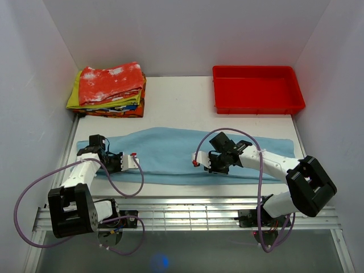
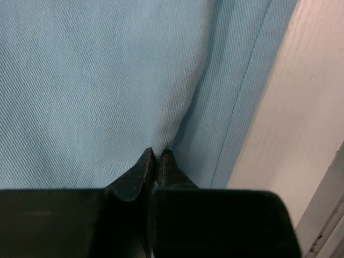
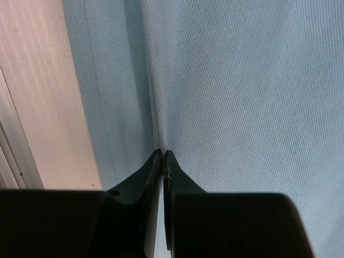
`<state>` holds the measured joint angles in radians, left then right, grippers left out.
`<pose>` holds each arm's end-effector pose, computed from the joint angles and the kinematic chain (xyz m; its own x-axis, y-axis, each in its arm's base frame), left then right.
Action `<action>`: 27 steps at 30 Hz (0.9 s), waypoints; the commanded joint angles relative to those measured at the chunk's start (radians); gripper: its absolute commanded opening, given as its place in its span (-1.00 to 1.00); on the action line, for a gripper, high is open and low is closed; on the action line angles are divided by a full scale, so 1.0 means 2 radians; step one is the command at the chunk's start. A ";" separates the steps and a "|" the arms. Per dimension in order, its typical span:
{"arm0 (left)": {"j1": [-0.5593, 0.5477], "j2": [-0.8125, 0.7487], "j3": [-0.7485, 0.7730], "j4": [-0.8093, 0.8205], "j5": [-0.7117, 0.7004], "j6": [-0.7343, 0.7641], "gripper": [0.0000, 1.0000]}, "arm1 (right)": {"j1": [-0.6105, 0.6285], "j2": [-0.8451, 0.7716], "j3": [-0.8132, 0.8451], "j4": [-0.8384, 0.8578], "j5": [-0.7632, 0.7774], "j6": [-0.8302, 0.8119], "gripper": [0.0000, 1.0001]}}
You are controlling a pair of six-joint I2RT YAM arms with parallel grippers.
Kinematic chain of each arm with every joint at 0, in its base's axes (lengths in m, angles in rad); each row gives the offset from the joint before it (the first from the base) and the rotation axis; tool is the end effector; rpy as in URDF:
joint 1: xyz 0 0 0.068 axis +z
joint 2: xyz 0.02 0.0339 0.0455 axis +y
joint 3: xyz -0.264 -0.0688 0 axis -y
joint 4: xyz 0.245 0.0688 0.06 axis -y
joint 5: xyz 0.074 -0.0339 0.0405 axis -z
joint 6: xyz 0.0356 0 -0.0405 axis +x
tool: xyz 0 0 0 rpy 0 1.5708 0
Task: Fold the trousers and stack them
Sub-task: Fold the trousers
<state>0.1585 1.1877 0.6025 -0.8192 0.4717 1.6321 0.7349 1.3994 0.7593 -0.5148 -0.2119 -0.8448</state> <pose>0.1765 0.0118 0.1688 -0.0065 0.8994 -0.4371 0.9761 0.1007 0.1928 0.1814 0.1740 0.1759 0.0868 -0.9070 -0.4121 -0.9846 -0.0150 -0.1744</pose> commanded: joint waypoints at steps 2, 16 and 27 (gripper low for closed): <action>-0.002 -0.022 0.023 -0.011 0.004 0.005 -0.99 | -0.012 -0.019 0.028 -0.011 0.005 -0.003 -0.85; -0.001 -0.065 0.107 -0.195 0.027 0.009 -1.00 | -0.022 -0.065 0.024 -0.091 -0.036 -0.029 -0.84; 0.000 0.090 0.012 -0.102 -0.031 -0.014 -1.00 | -0.022 0.026 -0.022 -0.025 -0.023 -0.053 -0.84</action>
<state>0.1543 1.2922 0.6380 -1.0916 0.4789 1.6276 0.6949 1.4109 0.7300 -0.5838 -0.2687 -0.9283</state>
